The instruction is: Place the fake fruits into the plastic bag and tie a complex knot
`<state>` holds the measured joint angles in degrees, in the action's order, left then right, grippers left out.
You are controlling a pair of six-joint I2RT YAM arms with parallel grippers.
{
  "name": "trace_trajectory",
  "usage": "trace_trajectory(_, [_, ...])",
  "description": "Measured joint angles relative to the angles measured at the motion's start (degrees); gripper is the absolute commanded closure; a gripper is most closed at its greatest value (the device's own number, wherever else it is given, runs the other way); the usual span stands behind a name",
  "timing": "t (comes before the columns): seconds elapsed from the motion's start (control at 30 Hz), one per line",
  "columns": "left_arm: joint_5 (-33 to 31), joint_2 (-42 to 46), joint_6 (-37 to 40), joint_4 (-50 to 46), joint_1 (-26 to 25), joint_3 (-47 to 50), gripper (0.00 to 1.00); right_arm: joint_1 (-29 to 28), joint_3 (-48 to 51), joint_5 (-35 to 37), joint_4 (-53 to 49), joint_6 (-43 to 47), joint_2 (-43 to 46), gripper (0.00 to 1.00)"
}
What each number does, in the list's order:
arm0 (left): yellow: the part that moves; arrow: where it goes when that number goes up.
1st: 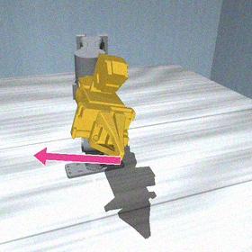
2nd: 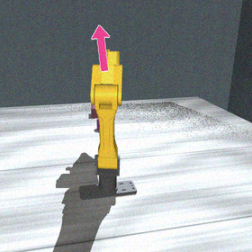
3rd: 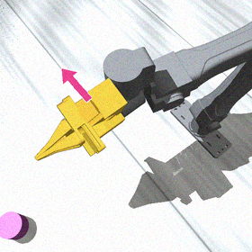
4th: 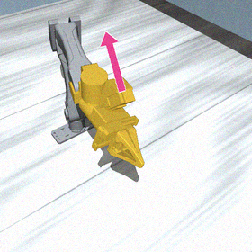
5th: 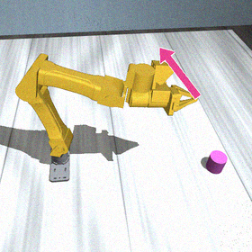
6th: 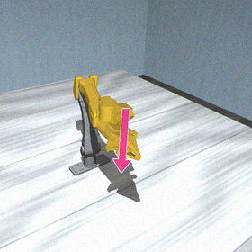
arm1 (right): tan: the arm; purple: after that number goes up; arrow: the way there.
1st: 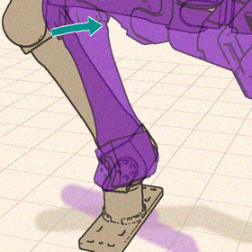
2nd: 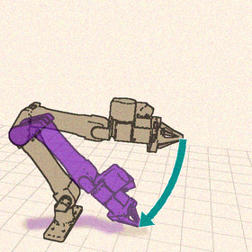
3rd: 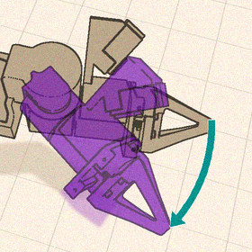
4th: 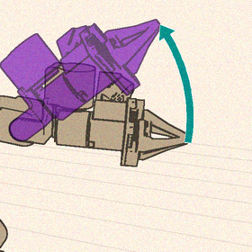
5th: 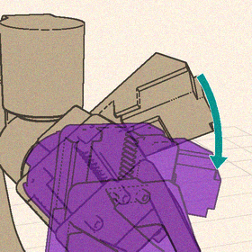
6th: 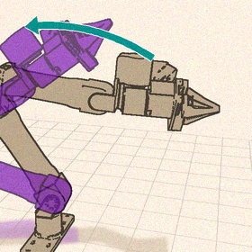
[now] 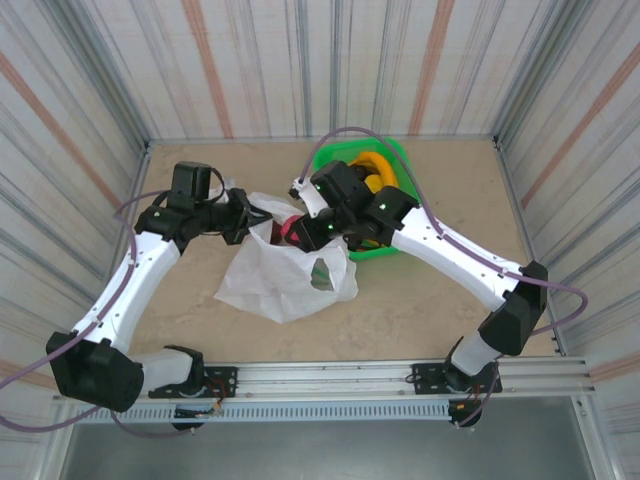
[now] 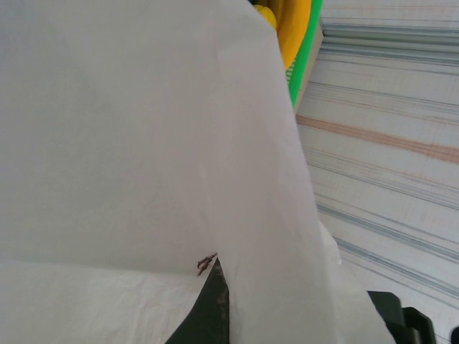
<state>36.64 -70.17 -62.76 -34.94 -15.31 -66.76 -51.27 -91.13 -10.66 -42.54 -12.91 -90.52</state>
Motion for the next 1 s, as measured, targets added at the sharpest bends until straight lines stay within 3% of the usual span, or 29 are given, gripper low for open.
trace_trajectory(0.67, [-0.1, 0.0, 0.0, 0.0, -0.8, 0.0, 0.96, -6.4, 1.6, -1.1, 4.5, 1.1, 1.4, 0.54])
trace_trajectory(1.0, [0.0, 0.0, 0.0, 0.0, -0.8, 0.0, 0.96, -6.0, 9.0, 0.6, 8.5, -1.7, 1.7, 0.54])
